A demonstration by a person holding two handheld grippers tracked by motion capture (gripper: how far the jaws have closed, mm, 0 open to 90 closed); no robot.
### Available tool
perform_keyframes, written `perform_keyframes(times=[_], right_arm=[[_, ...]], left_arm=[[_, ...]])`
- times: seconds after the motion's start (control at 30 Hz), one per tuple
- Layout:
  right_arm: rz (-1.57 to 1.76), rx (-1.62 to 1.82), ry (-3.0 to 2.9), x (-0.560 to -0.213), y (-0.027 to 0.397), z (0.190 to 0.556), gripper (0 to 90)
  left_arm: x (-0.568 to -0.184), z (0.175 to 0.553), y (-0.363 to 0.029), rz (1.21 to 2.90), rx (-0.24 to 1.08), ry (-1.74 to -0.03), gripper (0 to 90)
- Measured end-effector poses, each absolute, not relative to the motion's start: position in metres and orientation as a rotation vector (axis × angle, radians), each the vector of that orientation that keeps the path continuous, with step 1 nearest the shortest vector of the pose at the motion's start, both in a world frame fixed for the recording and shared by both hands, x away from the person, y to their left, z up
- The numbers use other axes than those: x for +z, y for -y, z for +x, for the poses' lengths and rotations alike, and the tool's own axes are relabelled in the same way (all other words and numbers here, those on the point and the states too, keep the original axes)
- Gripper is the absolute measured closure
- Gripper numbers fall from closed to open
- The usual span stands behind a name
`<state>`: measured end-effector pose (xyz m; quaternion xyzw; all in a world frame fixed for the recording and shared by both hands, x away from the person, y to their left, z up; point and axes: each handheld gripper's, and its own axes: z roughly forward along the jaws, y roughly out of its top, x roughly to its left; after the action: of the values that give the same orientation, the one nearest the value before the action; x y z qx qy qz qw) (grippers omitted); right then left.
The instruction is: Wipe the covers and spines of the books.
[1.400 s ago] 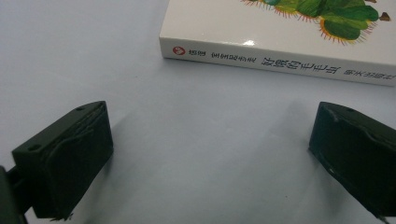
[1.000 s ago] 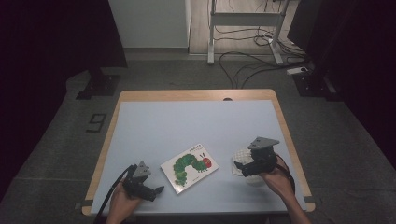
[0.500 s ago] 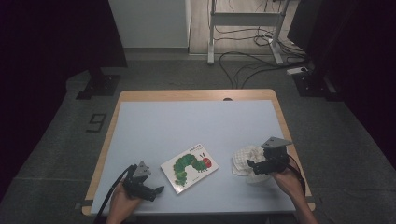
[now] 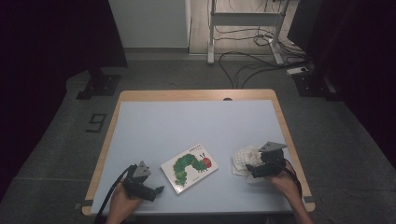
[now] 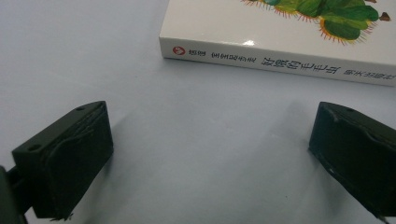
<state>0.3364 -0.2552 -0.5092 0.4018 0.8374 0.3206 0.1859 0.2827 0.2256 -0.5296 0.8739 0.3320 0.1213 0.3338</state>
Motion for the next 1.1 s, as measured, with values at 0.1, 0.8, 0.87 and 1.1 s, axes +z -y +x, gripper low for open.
perform_keyframes(times=[0.1, 0.8, 0.87, 1.1], right_arm=[[1.139, 0.897, -2.363, -0.516, 0.256, 0.338, 0.0], [1.239, 0.882, -2.313, -0.519, 0.271, 0.338, 52.8], [1.237, 0.884, -2.308, -0.519, 0.272, 0.338, 57.5], [1.248, 0.894, -2.293, -0.516, 0.274, 0.336, 60.8]], left_arm=[[-0.53, 0.283, -0.226, 2.281, 0.317, -0.867, 0.0], [-0.53, 0.283, -0.226, 2.281, 0.317, -0.867, 0.0], [-0.53, 0.283, -0.226, 2.281, 0.316, -0.867, 0.0], [-0.53, 0.283, -0.226, 2.281, 0.316, -0.867, 0.0]])
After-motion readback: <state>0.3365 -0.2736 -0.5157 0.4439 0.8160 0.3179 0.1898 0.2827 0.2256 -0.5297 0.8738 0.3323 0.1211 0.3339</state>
